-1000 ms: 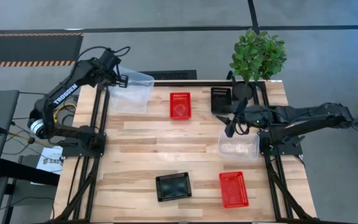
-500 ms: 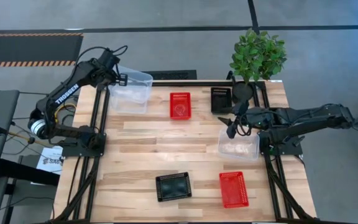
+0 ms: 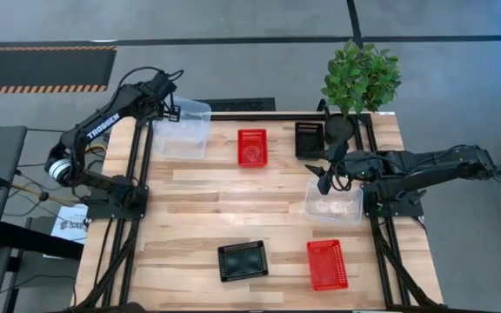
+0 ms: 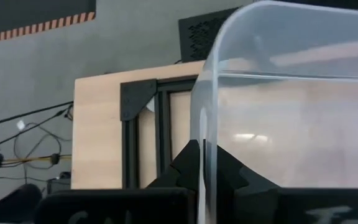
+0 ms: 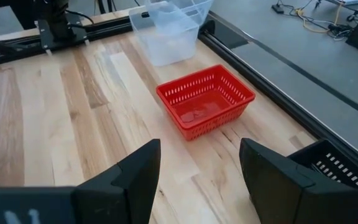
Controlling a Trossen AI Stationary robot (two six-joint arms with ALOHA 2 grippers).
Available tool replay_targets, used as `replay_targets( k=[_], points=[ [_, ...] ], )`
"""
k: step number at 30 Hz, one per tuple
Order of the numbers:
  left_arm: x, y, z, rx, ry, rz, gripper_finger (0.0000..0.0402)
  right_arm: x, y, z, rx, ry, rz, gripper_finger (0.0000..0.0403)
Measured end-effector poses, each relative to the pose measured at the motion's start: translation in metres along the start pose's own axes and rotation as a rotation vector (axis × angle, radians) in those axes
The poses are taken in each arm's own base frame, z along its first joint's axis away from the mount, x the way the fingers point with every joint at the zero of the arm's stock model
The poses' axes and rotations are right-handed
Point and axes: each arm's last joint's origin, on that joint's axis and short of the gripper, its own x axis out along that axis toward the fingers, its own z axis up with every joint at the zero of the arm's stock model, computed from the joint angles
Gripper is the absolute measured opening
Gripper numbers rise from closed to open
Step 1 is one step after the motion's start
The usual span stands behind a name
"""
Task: Stack baskets by color
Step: Stack the bottom left transparent bin on the top left transparent bin
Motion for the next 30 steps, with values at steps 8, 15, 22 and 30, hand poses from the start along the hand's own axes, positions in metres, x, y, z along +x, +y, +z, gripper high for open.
replay_targets(
  k=[8, 15, 22, 30],
  points=[
    [0.0019, -0.0005, -0.0024, 0.052, 0.040, -0.003, 0.0000, 0.0001, 0.0001, 0.0012, -0.002, -0.010, 0.001, 0.0240],
    [0.0024, -0.0006, -0.0029, 0.055, 0.071, -0.053, 0.0000, 0.0000, 0.0003, 0.0020, 0.001, -0.017, 0.003, 0.0240],
    [0.0028, 0.0001, -0.0026, 0.049, 0.074, -0.058, 0.0000, 0.0000, 0.0004, 0.0025, 0.004, -0.022, 0.005, 0.0240],
    [0.0029, 0.0000, -0.0024, 0.038, 0.073, -0.058, 0.0042, 0.0000, 0.0004, 0.0024, 0.004, -0.021, 0.005, 0.0240]
  ],
)
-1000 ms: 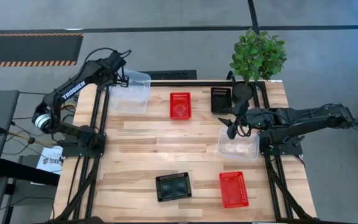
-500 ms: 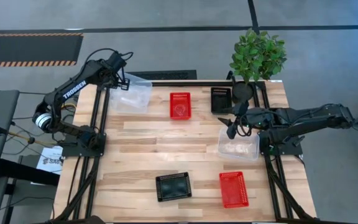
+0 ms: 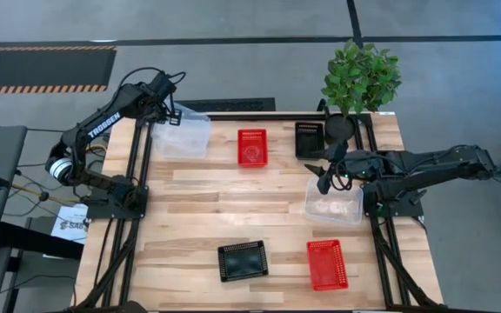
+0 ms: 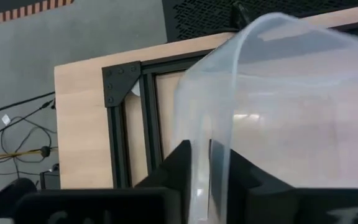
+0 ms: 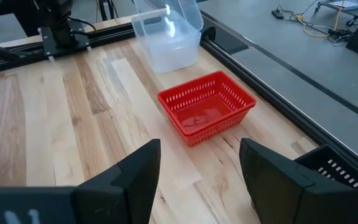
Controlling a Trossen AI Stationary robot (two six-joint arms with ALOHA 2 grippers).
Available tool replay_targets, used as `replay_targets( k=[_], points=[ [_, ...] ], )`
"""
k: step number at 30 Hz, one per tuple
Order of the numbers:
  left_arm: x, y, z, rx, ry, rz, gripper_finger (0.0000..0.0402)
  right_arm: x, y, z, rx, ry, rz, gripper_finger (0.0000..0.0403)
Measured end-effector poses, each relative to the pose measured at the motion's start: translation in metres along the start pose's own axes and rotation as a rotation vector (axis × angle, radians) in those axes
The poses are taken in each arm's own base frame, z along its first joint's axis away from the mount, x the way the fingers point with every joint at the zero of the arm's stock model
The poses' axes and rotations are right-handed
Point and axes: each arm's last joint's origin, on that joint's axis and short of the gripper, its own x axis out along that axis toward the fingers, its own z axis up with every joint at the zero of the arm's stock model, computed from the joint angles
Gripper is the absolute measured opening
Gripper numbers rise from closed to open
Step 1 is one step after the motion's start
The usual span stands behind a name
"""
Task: Stack baskets by color
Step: Stack the bottom left transparent bin on the top left transparent bin
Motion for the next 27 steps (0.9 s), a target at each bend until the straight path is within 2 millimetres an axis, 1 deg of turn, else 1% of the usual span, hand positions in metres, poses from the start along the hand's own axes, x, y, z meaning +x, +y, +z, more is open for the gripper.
replay_targets(
  k=[8, 12, 14, 18, 23, 25, 27],
  points=[
    [0.000, 0.000, 0.000, -0.003, 0.000, 0.000, 0.0128, 0.000, 0.000, 0.000, 0.000, 0.000, 0.000, 0.0240],
    [-0.001, 0.000, 0.001, -0.004, -0.005, -0.002, 0.0162, 0.000, 0.000, 0.000, 0.000, 0.000, 0.000, 0.0240],
    [-0.005, 0.000, 0.004, 0.016, -0.022, -0.009, 0.0175, 0.000, 0.000, 0.000, 0.000, 0.000, 0.000, 0.0240],
    [-0.026, 0.003, 0.015, 0.057, -0.093, -0.019, 0.0192, 0.000, 0.000, 0.000, 0.002, -0.002, 0.001, 0.0240],
    [-0.054, 0.007, 0.027, 0.042, -0.177, -0.038, 0.0197, 0.000, 0.000, 0.001, 0.012, -0.006, 0.002, 0.0240],
    [-0.057, 0.008, 0.029, 0.049, -0.166, -0.010, 0.0197, 0.000, 0.000, 0.001, 0.016, -0.012, 0.004, 0.0240],
    [-0.049, 0.005, 0.029, 0.095, -0.101, 0.036, 0.0197, 0.000, 0.001, 0.002, 0.021, -0.020, 0.006, 0.0240]
  ],
)
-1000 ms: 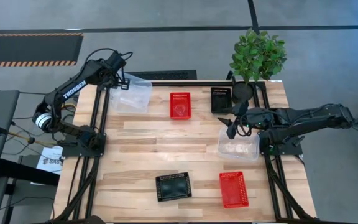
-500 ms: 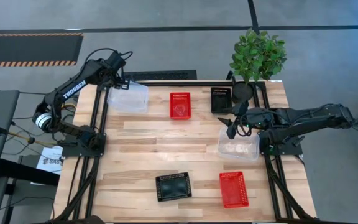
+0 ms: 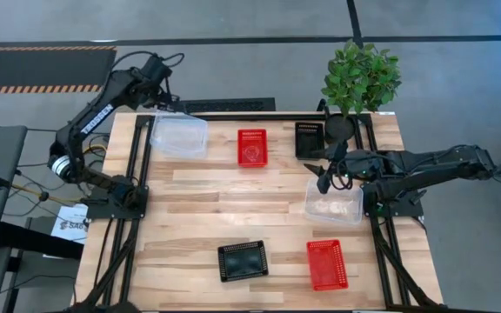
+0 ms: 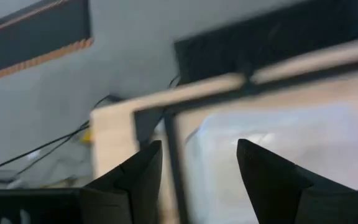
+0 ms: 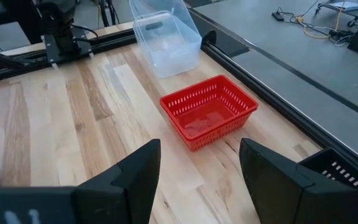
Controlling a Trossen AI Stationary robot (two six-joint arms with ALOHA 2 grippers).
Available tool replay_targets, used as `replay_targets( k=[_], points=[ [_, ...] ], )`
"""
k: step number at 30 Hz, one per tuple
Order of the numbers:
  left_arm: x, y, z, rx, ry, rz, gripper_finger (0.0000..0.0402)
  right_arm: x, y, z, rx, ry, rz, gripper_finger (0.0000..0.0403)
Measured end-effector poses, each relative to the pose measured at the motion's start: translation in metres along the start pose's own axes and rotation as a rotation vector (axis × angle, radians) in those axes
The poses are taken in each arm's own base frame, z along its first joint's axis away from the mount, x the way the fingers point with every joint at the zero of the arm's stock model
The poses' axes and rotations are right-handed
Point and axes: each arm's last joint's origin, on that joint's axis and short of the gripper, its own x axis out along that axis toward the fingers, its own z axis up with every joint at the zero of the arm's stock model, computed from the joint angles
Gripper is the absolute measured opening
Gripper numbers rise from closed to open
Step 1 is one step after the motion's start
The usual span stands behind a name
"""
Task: Stack baskets by color
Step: Stack the bottom left transparent bin on the top left transparent bin
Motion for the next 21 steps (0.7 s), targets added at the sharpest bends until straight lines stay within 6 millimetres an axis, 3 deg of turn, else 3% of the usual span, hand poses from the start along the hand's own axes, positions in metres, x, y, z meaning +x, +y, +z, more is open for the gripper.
replay_targets(
  k=[7, 12, 21],
  points=[
    [0.045, -0.035, 0.006, 0.176, 0.156, 0.129, 0.0197, 0.000, 0.001, 0.002, 0.012, -0.020, 0.007, 0.0240],
    [0.073, -0.049, 0.004, 0.259, 0.259, 0.286, 0.0197, 0.000, 0.001, 0.002, 0.012, -0.020, 0.007, 0.0240],
    [0.094, -0.055, 0.007, 0.257, 0.303, 0.279, 0.0197, 0.000, 0.000, 0.001, -0.003, -0.010, 0.003, 0.0240]
  ],
)
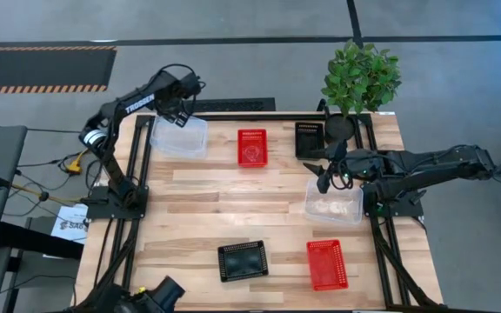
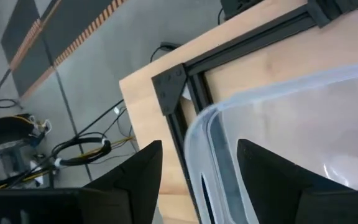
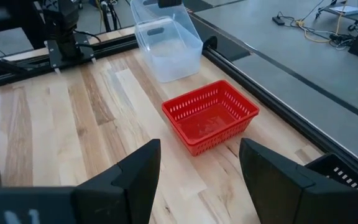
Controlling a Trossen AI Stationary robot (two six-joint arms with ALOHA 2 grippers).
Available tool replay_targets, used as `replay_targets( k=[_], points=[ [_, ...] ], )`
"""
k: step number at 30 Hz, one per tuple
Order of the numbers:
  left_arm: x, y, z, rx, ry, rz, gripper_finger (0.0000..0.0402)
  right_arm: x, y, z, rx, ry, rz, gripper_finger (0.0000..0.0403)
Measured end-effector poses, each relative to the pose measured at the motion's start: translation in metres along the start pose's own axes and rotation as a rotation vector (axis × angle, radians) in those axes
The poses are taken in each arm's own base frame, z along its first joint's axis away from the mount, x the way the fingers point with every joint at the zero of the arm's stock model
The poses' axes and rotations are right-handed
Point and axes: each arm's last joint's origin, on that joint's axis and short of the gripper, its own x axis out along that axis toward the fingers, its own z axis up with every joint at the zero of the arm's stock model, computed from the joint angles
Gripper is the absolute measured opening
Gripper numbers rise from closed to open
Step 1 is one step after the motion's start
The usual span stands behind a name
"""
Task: Stack baskets by color
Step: Stack the bottom left transparent bin on the top left transparent bin
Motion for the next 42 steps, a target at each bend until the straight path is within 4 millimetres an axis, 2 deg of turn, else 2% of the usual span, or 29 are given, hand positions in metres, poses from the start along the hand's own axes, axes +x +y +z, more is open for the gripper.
replay_targets(
  k=[3, 6, 14, 21, 32, 42],
  points=[
    [0.004, 0.004, 0.002, -0.026, 0.020, -0.040, 0.0190, 0.000, 0.000, -0.001, -0.008, 0.013, -0.004, 0.0240],
    [0.009, 0.010, 0.003, -0.049, 0.039, -0.063, 0.0161, 0.000, 0.000, -0.001, -0.008, 0.013, -0.004, 0.0240],
    [0.011, 0.012, 0.006, -0.040, 0.023, -0.069, 0.0014, 0.000, -0.001, -0.003, -0.019, 0.030, -0.009, 0.0240],
    [0.009, 0.019, 0.009, -0.043, 0.034, -0.121, 0.0002, 0.000, -0.001, -0.003, -0.019, 0.029, -0.009, 0.0240],
    [-0.010, 0.036, 0.016, -0.038, 0.003, -0.197, 0.0000, 0.000, -0.002, -0.003, -0.016, 0.029, -0.015, 0.0240],
    [-0.005, 0.042, 0.017, -0.028, 0.035, -0.337, 0.0000, 0.012, -0.007, -0.005, -0.012, 0.071, -0.048, 0.0240]
  ],
)
